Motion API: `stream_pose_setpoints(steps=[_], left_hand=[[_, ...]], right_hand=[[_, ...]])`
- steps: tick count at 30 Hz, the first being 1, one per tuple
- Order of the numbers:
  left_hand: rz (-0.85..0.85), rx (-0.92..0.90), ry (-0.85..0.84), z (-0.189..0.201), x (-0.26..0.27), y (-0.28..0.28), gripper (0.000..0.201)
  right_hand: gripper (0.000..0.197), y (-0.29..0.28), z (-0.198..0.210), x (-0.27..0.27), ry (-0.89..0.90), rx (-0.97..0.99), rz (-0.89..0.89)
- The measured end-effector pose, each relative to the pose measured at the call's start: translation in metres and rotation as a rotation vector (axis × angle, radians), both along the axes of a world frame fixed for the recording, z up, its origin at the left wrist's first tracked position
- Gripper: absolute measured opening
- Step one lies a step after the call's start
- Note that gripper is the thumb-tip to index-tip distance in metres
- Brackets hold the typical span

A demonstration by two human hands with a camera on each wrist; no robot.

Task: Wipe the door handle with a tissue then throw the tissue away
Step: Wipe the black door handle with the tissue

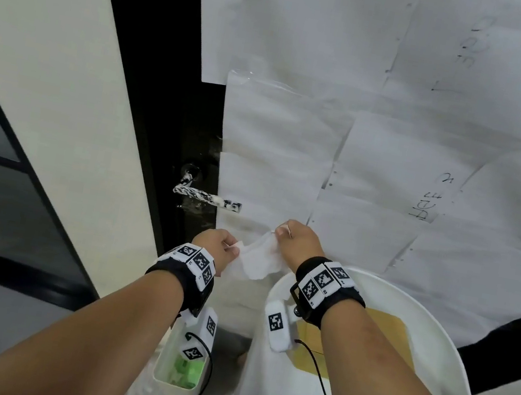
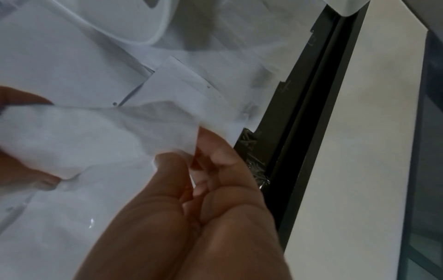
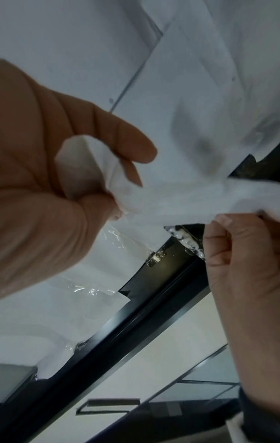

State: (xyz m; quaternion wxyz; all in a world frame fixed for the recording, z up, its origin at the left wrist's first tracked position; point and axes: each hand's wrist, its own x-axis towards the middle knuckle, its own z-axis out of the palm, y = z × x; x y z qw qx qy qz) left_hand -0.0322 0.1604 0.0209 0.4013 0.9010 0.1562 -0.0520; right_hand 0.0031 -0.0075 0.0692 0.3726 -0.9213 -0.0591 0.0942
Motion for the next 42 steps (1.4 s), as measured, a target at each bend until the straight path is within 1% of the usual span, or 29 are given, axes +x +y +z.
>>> stream_pose_setpoints(steps=[4,7,11,15,19,20,22,24,27,30,34,36,40,42], left_hand=[[-0.032,-0.073,0.004,0.005,0.004,0.029,0.017],[-0.056,-0.142,0.026,0.01,0.009,0.052,0.021],[-0.125,-0.101,-0.021,0.014,0.016,0.079,0.022],[-0.183,-0.059,-0.046,0.015,0.025,0.103,0.008],[-0.214,-0.011,-0.101,0.019,0.028,0.117,0.003],[-0.214,0.02,-0.117,0.02,0.028,0.12,0.006],[-0.195,0.079,-0.159,0.025,0.028,0.127,0.014],[-0.165,0.123,-0.183,0.031,0.03,0.133,0.017],[-0.161,0.211,-0.163,0.041,0.035,0.142,0.018],[-0.157,0.259,-0.127,0.049,0.041,0.152,0.023],[-0.12,0.314,-0.143,0.054,0.042,0.157,0.027],[-0.07,0.339,-0.169,0.057,0.042,0.161,0.026],[0.049,0.326,-0.211,0.061,0.044,0.172,0.016],[0.071,0.34,-0.216,0.063,0.046,0.176,0.016]], right_hand=[[0.028,0.032,0.008,-0.002,0.0,-0.005,-0.06],[0.031,0.053,0.014,-0.001,-0.015,-0.019,-0.118],[0.032,0.073,0.016,0.0,-0.02,-0.045,-0.195],[0.035,0.088,0.016,-0.001,-0.021,-0.069,-0.277],[0.029,0.097,0.014,-0.003,-0.015,-0.085,-0.322],[0.03,0.098,0.012,-0.004,-0.01,-0.089,-0.341],[0.033,0.101,0.011,-0.003,0.003,-0.1,-0.382],[0.032,0.103,0.012,-0.003,0.011,-0.098,-0.415],[0.026,0.105,0.019,-0.001,0.006,-0.106,-0.421],[0.025,0.108,0.028,0.003,-0.019,-0.104,-0.407],[0.033,0.111,0.033,0.01,-0.02,-0.039,-0.402],[0.034,0.112,0.035,0.012,-0.035,-0.009,-0.393],[0.03,0.116,0.038,0.014,-0.07,0.042,-0.384],[0.027,0.12,0.039,0.015,-0.036,0.076,-0.356]])
